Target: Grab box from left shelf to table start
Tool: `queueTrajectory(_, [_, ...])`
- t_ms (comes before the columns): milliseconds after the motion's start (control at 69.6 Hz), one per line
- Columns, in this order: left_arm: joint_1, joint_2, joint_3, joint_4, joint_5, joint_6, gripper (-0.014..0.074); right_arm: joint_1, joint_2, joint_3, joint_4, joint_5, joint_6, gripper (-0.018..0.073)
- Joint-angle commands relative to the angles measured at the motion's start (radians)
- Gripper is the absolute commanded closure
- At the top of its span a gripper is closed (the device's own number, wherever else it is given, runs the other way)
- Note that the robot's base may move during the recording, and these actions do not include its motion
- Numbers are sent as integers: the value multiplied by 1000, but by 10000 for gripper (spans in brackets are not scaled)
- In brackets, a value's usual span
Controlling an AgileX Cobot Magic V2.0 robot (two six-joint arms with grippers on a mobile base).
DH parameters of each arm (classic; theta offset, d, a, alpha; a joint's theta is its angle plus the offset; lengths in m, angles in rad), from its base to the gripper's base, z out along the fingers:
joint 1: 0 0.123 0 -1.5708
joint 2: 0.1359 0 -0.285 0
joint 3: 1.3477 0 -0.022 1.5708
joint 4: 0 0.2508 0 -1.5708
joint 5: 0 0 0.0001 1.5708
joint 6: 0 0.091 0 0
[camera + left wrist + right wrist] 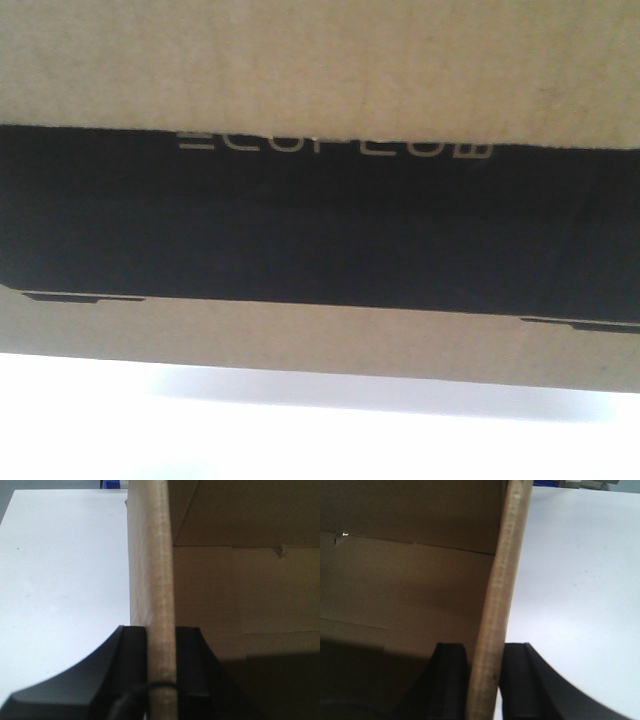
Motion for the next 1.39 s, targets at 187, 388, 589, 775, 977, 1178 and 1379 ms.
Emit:
queueTrajectory(187, [-17, -6, -37, -53, -208, -10, 692, 8, 1, -36, 69, -146, -23, 501])
queueTrajectory(388, [-17, -6, -37, -53, -208, -10, 692, 8, 1, -36, 69, -146, -23, 501])
queueTrajectory(589, [-17, -6, -37, -53, -208, -10, 692, 8, 1, -36, 69, -146, -23, 501])
queueTrajectory(775, [-17, -6, -37, -53, -208, -10, 692, 8, 1, -36, 69, -146, -23, 501])
queueTrajectory(977, [-17, -6, -37, -53, -208, -10, 692, 8, 1, -36, 69, -146, -23, 501])
queueTrajectory(1178, [-17, -6, -37, -53, -208, -10, 692, 8, 1, -36, 69, -146, -23, 501])
queueTrajectory(1379, [-17, -6, -37, -55, -208, -10, 692, 8, 1, -36, 69, -146, -23, 501])
